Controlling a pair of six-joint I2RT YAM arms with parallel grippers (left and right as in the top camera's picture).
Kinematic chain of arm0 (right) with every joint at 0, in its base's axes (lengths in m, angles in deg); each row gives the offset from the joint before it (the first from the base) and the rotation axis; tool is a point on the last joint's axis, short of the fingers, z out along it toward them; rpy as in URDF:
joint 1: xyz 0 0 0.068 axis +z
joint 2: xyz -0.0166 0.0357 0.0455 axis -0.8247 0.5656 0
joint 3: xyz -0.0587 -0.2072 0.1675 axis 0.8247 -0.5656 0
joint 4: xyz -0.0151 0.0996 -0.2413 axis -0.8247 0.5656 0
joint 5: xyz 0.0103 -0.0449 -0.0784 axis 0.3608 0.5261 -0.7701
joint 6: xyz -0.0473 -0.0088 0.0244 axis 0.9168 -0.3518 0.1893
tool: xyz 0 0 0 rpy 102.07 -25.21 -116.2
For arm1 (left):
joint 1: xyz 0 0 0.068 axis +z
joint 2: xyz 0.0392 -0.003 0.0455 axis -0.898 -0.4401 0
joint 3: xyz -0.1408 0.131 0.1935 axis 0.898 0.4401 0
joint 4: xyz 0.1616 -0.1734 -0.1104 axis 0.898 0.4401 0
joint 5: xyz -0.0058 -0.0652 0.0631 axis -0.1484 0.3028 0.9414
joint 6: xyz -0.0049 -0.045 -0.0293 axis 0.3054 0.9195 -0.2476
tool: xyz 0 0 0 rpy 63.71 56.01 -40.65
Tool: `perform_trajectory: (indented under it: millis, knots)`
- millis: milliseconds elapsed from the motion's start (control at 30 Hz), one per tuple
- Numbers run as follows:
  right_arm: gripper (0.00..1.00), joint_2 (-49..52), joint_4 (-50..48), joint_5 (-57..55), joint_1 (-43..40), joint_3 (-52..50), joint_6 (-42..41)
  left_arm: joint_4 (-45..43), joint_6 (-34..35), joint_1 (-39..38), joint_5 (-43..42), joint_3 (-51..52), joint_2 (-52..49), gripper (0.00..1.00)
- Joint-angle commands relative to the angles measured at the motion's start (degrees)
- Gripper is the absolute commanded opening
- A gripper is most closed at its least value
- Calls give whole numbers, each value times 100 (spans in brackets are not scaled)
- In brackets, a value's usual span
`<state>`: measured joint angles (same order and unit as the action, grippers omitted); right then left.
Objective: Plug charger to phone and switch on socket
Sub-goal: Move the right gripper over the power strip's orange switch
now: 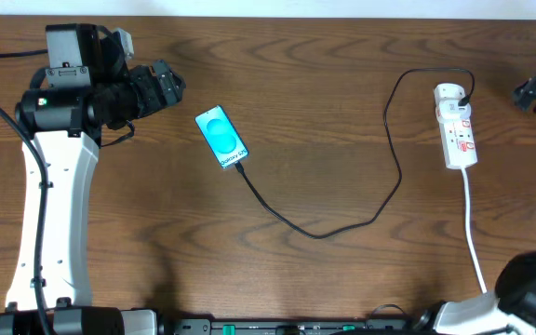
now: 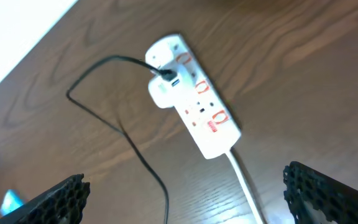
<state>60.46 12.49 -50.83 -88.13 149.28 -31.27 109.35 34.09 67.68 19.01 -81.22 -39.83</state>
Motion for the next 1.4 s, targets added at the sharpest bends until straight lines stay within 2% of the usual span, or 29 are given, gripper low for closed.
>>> perform_trajectory:
  millis: [0, 267, 467, 800, 1033, 1367]
  knots:
    - [99, 616, 142, 1429, -317, 35, 1198, 13, -52, 4, 52, -46, 37, 94]
    - [99, 1637, 258, 1991, -369, 35, 2173, 15, -50, 4, 240, -46, 37, 94]
    - [99, 1880, 319, 2039, -299, 35, 2944, 13, -50, 4, 243, -46, 37, 94]
    - [99, 2094, -17, 2002, -299, 39, 2979, 11, -50, 4, 245, -46, 7, 94]
    - [99, 2339, -179, 2004, -269, 212, 2684, -31, -50, 4, 243, -46, 4, 94]
    - [99, 2785, -164, 2026, 46, 1499, 1982, -28, -50, 4, 245, -46, 4, 94]
